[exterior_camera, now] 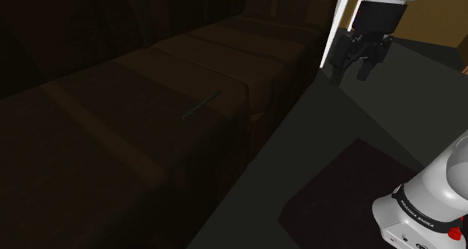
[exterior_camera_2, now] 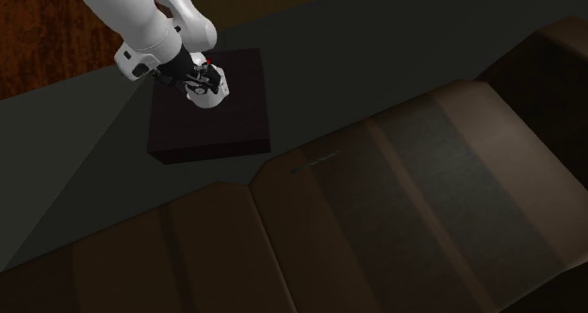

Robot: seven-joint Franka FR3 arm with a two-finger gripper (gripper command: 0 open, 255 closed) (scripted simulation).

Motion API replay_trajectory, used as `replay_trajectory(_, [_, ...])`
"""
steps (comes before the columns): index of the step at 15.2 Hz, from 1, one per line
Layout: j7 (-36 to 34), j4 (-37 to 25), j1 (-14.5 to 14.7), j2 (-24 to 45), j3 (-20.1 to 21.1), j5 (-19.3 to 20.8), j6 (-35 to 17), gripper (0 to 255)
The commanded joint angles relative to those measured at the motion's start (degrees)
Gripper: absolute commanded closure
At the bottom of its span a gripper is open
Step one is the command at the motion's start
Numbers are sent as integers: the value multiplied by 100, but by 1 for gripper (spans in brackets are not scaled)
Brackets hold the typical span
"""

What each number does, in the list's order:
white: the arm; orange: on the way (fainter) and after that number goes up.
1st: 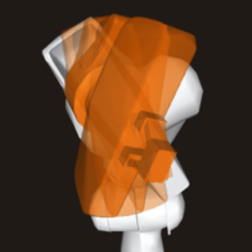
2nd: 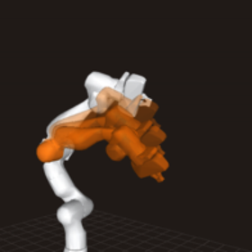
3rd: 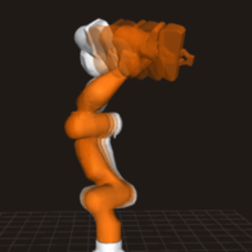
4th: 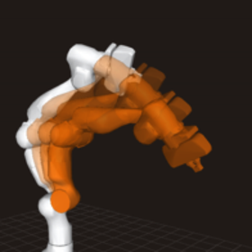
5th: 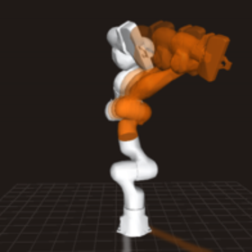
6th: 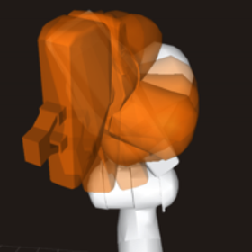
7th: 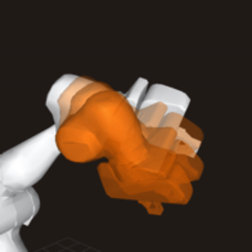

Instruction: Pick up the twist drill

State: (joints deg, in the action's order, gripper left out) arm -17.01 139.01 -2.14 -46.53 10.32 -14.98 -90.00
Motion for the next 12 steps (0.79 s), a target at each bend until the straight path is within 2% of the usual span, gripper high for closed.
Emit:
replay_trajectory(1, [-693, -96, -34, 151, 386, -304, -166, 0])
replay_trajectory(7, [-2507, -622, -299, 834, 1380, -844, -695, 0])
replay_trajectory(12, [-4031, -1305, -689, 1662, 2222, -953, -1178, 0])
